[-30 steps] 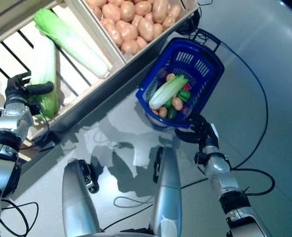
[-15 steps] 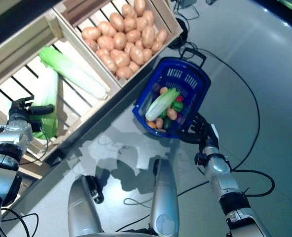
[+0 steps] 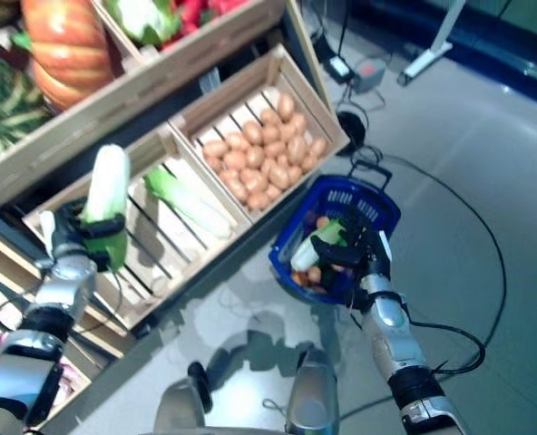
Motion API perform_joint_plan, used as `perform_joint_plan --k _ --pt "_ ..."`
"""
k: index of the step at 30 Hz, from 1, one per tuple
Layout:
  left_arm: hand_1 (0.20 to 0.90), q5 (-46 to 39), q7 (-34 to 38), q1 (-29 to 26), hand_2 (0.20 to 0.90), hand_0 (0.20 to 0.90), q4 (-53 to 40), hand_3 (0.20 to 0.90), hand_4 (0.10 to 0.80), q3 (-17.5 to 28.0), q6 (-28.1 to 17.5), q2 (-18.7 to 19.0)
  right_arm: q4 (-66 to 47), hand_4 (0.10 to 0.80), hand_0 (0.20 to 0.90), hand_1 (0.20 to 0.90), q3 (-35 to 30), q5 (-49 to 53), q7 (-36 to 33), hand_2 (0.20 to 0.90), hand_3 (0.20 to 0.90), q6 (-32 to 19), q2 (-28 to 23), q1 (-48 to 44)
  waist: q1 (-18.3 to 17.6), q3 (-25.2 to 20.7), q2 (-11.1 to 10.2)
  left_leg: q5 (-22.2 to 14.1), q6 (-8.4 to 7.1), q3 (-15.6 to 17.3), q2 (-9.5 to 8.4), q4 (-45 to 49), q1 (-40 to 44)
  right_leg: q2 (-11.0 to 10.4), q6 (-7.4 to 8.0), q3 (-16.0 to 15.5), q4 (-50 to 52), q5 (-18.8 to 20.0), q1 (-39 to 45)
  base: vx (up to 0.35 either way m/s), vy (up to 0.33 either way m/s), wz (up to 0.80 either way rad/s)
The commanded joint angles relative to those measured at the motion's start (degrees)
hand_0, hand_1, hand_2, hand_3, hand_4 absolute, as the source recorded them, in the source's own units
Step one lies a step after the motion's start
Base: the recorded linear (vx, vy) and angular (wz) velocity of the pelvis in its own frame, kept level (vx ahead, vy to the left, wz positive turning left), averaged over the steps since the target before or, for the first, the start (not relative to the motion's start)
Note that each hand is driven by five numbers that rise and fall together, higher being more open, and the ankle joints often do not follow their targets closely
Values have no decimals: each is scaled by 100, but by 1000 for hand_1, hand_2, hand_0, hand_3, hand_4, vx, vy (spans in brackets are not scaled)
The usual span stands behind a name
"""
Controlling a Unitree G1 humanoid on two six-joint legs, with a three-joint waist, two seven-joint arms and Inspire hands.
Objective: Put vegetables into the basket
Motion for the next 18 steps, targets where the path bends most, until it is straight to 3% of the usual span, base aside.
perform_joint_plan --k 1,7,13,18 --pt "300 552 527 15 300 300 -620 300 400 85 -930 409 -408 800 900 900 -206 77 426 900 900 -932 360 -210 62 -808 -290 -124 460 83 -435 -154 132 29 -93 -269 -1761 736 1083 22 -75 -2" --pt "300 845 444 127 300 300 -1457 300 400 -97 -1109 157 -660 800 900 900 -231 658 996 900 900 -646 585 -381 166 -1101 -302 108 458 95 -562 -919 631 200 -7 -358 -2488 1078 1587 35 -63 2" --pt "300 1178 -113 -77 300 300 -2310 300 400 -448 -1222 -20 -825 800 900 900 -232 1658 1832 900 900 170 800 -745 278 -1286 -342 266 422 -30 -600 -1518 897 269 79 -418 -3000 1355 1839 11 -59 0" --pt "300 1311 -671 -191 300 300 -2781 300 400 -769 -1322 -139 -842 800 900 900 -214 1893 1885 900 900 575 775 -1187 354 -1385 -403 231 408 -102 -591 -1599 904 318 96 -476 -3173 1439 1890 1 -59 5"
